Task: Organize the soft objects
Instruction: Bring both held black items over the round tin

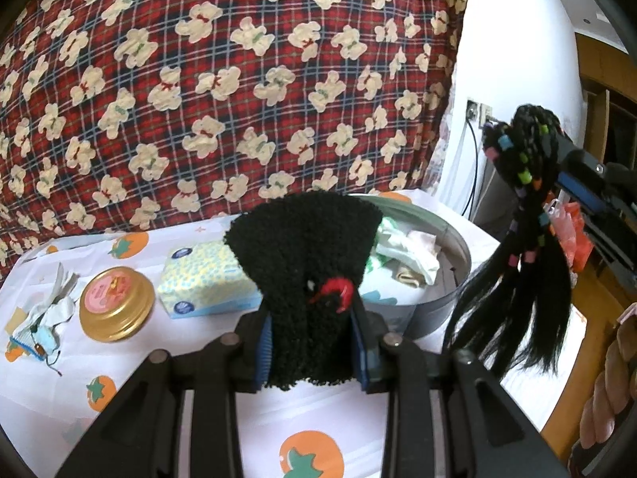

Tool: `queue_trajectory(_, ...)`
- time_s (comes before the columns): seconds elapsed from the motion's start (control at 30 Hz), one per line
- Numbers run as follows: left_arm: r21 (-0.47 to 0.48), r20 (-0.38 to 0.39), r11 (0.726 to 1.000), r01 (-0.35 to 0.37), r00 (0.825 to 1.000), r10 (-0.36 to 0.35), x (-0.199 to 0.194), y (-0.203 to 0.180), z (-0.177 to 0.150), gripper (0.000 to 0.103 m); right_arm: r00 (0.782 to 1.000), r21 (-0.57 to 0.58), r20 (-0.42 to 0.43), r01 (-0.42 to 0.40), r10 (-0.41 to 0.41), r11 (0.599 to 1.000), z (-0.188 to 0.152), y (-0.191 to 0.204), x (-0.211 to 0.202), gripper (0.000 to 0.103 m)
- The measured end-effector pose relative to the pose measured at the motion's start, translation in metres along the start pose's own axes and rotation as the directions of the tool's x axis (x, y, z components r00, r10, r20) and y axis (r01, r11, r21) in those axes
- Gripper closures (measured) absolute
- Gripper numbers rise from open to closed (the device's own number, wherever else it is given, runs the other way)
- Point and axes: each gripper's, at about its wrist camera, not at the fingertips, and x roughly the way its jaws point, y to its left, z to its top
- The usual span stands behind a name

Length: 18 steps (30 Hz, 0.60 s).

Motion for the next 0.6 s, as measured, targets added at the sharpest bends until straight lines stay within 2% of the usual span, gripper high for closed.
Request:
queue_trajectory(0.37,-0.008,0.039,1.000,-0.009,0.999,0.009,0.005,0.008,0.025,0.072,0.998,-0.063,0.049,0.036,-0.033,0.997,0.028,-0.008,0.001,0.090)
queue_trajectory(0.6,0.008,0.057,1.000,0.019,0.998,-0.020,0.026,-0.005,0.053,0.072,0.995,-0.137,0.066,0.077,-0.068,0.988,0.058,-0.015,0.026,0.090)
